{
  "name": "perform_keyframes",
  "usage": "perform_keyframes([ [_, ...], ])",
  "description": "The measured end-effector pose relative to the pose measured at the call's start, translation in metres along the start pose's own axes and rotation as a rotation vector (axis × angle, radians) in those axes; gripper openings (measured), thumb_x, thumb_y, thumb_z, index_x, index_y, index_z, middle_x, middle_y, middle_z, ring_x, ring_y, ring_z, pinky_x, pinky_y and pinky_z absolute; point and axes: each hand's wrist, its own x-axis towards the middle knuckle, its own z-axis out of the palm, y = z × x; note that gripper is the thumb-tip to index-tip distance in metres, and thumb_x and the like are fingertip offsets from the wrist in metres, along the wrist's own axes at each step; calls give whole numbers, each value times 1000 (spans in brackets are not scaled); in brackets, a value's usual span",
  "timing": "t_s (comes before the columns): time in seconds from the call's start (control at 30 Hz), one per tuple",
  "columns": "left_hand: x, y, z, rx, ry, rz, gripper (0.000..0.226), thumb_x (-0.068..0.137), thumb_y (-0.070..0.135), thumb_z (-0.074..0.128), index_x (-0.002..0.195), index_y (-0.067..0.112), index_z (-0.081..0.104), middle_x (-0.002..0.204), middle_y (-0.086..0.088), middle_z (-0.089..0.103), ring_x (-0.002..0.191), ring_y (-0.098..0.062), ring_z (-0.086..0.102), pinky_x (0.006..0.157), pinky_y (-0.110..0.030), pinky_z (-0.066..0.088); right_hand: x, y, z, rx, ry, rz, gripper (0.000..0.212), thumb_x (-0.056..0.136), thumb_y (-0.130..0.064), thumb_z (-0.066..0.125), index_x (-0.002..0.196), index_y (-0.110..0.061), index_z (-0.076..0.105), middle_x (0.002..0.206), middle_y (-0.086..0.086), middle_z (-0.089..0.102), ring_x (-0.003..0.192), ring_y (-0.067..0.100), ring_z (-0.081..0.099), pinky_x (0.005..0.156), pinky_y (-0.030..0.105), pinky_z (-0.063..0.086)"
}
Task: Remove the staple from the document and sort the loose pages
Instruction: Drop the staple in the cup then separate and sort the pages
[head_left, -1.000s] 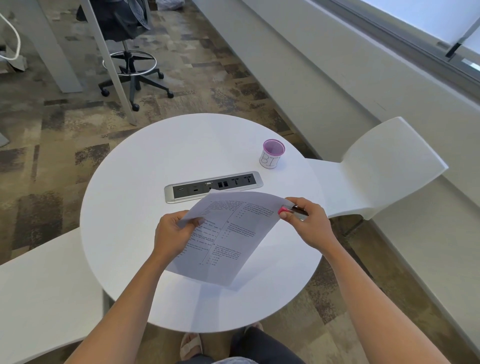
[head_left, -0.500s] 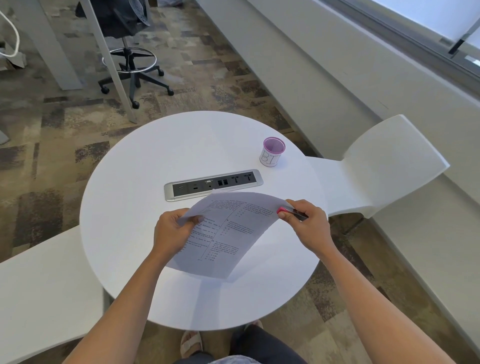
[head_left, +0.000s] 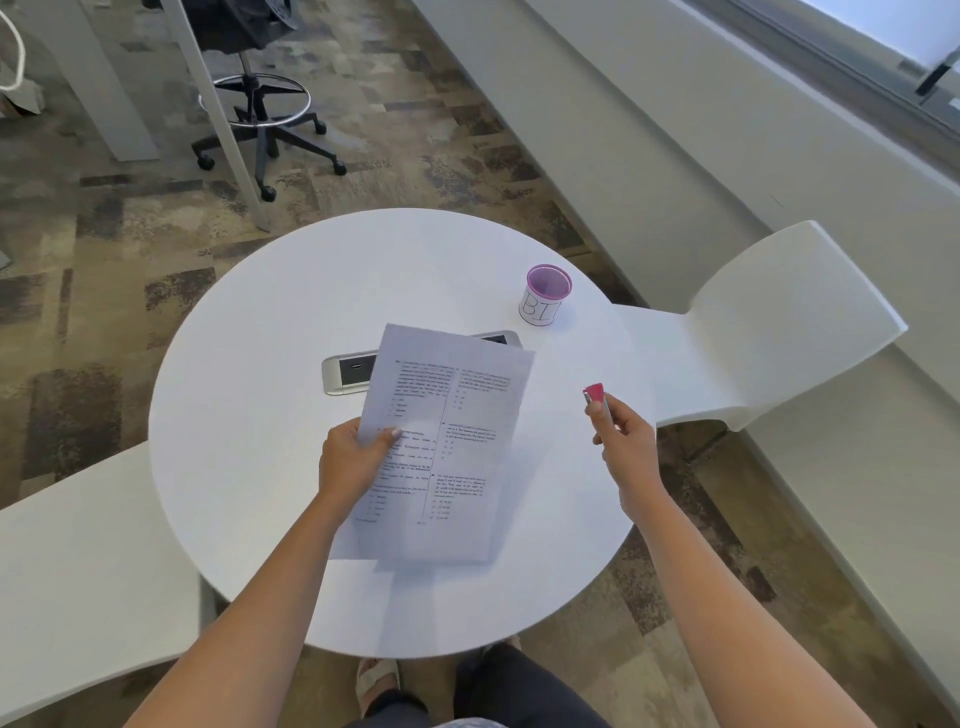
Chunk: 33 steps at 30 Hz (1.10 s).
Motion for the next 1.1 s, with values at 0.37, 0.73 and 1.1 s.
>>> perform_keyframes([
  [0.37,31,-54,44,148,-24,-150,27,95,15,58,121,8,59,120,-15,66,93,-29,59,82,-36,47,25,54,27,-216,-96,102,34,101,-44,36,90,-22,60,93,-3,64,77,13,55,68,25,42],
  [0.73,40,-79,50,231,30,-114,39,87,2,62,125,3,51,129,-17,53,118,-36,54,94,-38,45,39,102,45,-455,-170,77,32,104,-26,33,125,-13,53,107,7,60,89,19,57,73,29,41],
  [1.1,27,-124,41,1015,-403,312,75,89,64,48,152,44,12,164,10,-5,151,-20,-3,119,-46,3,52,100,56,-581,-64,-13,19,98,-26,50,110,-12,45,84,3,58,67,20,54,55,28,38],
])
